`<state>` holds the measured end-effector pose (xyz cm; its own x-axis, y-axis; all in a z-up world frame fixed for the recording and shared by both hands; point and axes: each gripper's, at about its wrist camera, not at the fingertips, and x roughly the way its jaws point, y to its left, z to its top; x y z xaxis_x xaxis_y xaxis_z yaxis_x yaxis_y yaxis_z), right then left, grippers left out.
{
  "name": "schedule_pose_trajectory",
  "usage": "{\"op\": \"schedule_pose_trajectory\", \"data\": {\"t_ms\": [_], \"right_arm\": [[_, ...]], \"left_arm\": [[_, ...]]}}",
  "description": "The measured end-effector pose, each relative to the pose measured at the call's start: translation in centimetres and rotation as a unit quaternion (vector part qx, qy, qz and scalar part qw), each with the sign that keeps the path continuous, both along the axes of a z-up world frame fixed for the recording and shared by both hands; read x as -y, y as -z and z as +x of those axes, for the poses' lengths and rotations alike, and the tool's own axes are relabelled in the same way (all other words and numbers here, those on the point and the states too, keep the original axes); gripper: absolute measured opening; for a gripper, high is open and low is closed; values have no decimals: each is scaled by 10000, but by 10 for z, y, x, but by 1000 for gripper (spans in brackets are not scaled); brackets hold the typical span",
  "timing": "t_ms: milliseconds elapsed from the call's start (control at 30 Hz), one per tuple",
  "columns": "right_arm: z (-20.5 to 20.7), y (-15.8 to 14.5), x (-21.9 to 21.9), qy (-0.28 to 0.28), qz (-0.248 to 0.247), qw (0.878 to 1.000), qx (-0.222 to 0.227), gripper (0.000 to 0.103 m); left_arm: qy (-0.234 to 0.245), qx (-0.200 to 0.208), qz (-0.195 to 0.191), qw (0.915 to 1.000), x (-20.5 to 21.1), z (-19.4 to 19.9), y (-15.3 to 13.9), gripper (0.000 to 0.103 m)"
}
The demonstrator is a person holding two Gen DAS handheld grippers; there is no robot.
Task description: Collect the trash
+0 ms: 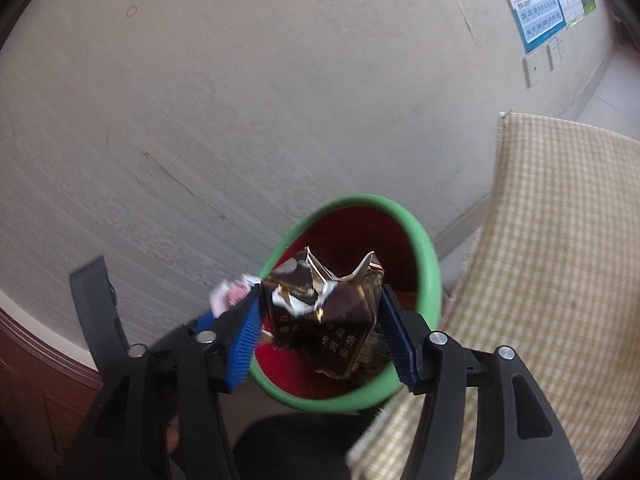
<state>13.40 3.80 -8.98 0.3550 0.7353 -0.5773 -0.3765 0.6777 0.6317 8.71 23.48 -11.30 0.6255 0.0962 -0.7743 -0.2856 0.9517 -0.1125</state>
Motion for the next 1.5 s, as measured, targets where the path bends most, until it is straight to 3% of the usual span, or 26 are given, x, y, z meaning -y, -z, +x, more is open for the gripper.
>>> {"op": "schedule_pose_trajectory", "data": {"t_ms": [33, 167, 233, 300, 400, 467, 567, 633, 767, 833, 933, 1033, 1167, 1300, 1500], "right_arm": [[3, 0, 0, 3, 78, 10000, -41, 70], [5, -2, 20, 193, 216, 9996, -23, 70], [1, -1, 45, 411, 62, 9991, 84, 70], [-5, 2, 81, 798, -468, 9953, 288, 70], [-18, 8, 144, 1567, -1539, 9735, 642, 70], [-19, 18, 183, 2057, -1996, 9564, 567, 70], [-18, 41, 251, 2863, -2017, 9367, -20, 70], [-14, 54, 277, 3091, -1981, 9296, -337, 70], [-1, 78, 298, 3089, -1792, 9309, -770, 64], [3, 87, 298, 2977, -1785, 9336, -892, 47], [0, 91, 299, 2866, -1603, 9405, -870, 31], [-19, 78, 304, 2856, -1229, 9476, -734, 30], [-74, 57, 311, 2745, -959, 9553, -540, 30], [-126, 68, 326, 2774, -807, 9542, -777, 32], [-130, 79, 346, 2917, -727, 9496, -886, 34]], "left_arm": [[-38, 6, -16, 10000, -2, -1, 1, 66], [-1, 7, 91, 10000, 1, -4, -1, 70], [116, 18, 150, 9998, 7, -5, -3, 70], [217, 9, 168, 9996, 14, -5, -3, 71], [349, 53, 91, 9993, 27, -7, -7, 71], [432, 99, 28, 9990, 36, -7, -9, 71], [596, 128, 17, 9981, 52, -7, -12, 71], [698, 126, 10, 9975, 65, -8, -13, 71], [953, 37, 48, 9954, 92, -13, -11, 71], [1107, -33, 80, 9938, 106, -16, -10, 71], [1388, -105, 132, 9902, 131, -18, -9, 71], [1756, -98, 183, 9842, 164, -16, -11, 71], [2344, -51, 148, 9720, 223, -4, -11, 71], [2913, -162, 1, 9565, 282, 19, -5, 70], [3508, -473, 121, 9352, 371, 58, 14, 56]]}}
